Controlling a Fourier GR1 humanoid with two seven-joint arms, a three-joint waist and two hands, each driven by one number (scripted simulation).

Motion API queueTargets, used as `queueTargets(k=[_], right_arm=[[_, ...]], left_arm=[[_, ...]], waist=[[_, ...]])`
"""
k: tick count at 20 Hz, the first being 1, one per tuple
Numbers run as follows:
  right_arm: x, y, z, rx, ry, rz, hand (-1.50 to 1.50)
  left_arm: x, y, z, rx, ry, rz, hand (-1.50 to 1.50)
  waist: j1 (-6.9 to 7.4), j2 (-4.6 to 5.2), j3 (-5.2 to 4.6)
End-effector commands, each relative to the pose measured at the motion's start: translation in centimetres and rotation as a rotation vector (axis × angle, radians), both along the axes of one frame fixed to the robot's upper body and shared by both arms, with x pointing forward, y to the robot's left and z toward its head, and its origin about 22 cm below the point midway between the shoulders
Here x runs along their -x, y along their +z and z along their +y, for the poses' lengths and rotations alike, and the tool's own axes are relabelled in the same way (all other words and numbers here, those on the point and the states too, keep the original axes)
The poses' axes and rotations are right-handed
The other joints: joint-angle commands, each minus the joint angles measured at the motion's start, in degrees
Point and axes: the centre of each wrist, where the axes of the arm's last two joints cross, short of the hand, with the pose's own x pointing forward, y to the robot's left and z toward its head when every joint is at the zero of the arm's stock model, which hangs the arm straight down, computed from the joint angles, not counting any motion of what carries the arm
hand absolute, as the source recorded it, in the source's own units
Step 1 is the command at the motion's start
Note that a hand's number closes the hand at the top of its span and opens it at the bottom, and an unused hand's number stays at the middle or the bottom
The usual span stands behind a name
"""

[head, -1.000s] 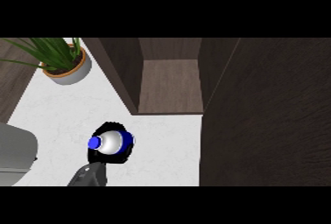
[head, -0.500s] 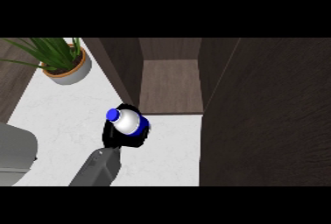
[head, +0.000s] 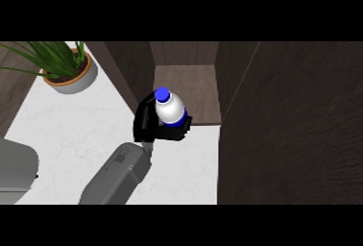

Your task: Pick up the bottled water, place it into the cabinet and close the cabinet

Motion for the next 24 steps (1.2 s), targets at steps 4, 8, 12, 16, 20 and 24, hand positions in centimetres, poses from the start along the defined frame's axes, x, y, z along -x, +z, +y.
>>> queueTargets(k=[4, 8, 12, 16, 20, 24], right_arm=[[0.4, 2.5, -0.2, -0.044, 0.005, -0.05, -1.5], [0.2, 2.0, -0.2, -0.053, 0.035, -0.034, -1.5], [-0.2, 1.1, -1.4, -0.044, -0.005, -0.048, -1.5], [-0.6, 1.5, -0.6, -0.054, 0.024, -0.064, -1.5], [-1.1, 0.4, -1.4, -0.046, 0.02, -0.076, -1.5], [-0.6, 1.8, -1.0, -0.051, 0.025, -0.083, -1.5]], left_arm=[[-2.3, 3.6, -3.7, -0.13, 0.044, 0.012, 1.5], [-4.4, 5.1, -4.2, -0.152, 0.12, 0.048, 1.5], [-6.6, 6.5, -3.9, -0.158, 0.135, 0.087, 1.5], [-7.6, 5.3, -3.1, -0.329, 0.15, 0.068, 1.5], [-8.6, 5.0, -1.2, -0.429, 0.251, 0.093, 1.5], [-9.3, 5.3, -0.6, -0.383, 0.306, 0.169, 1.5]], waist=[[-1.05, 0.33, -0.04], [-1.72, 0.56, -0.05], [-1.41, 0.61, -0.02], [-1.93, 1.23, -0.03], [-2.42, 1.52, -0.01], [-2.91, 1.65, -0.1]])
